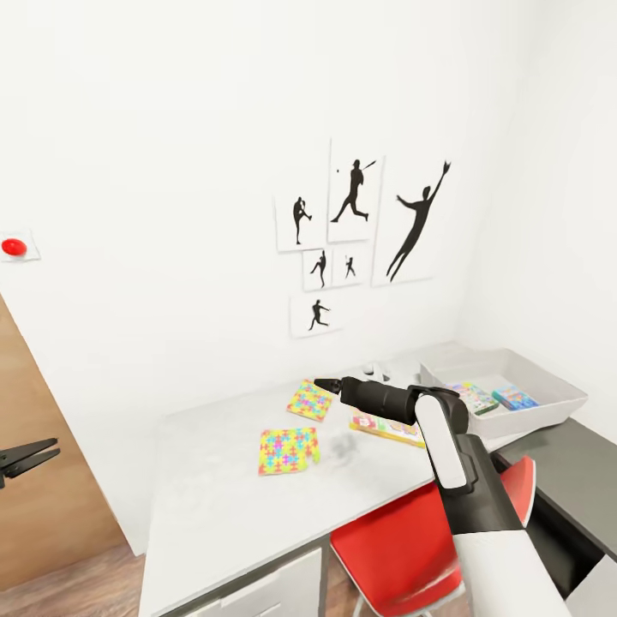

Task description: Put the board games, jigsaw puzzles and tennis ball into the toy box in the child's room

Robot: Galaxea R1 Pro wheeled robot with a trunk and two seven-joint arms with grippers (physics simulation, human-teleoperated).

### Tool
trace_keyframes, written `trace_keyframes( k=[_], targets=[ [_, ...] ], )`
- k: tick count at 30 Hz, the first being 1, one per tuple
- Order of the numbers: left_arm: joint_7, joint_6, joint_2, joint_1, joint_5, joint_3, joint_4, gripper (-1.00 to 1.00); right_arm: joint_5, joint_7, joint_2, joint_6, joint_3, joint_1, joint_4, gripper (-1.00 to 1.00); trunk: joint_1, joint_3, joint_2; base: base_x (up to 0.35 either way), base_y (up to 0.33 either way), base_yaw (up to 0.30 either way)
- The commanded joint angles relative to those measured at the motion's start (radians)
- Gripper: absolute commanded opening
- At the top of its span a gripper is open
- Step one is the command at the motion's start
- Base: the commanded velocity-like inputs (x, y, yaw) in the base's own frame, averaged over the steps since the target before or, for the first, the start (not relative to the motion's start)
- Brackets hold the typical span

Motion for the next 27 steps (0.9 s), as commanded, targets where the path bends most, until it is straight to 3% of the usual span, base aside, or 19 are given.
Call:
trace_keyframes(
  k=[1, 12, 27],
  targets=[
    [-0.004, 0.011, 0.0, -0.001, -0.001, 0.0, 0.0, 1.0, 0.011, 0.01, 0.0, 0.004, -0.001, -0.001, -0.001, 1.0, 0.001, -0.001, -0.002, 0.131, -0.02, 0.176],
    [-0.004, 0.011, 0.0, -0.001, -0.001, 0.0, 0.0, 1.0, 0.011, 0.01, 0.0, 0.004, 0.007, -0.001, -0.001, 1.0, 0.001, 0.009, -0.002, 0.073, -0.032, 0.172],
    [-0.004, 0.011, 0.0, -0.001, -0.001, -0.001, 0.0, 1.0, 0.011, 0.011, 0.0, 0.005, 0.011, 0.0, -0.002, 1.0, 0.001, 0.011, -0.002, 0.133, -0.072, 0.025]
  ],
)
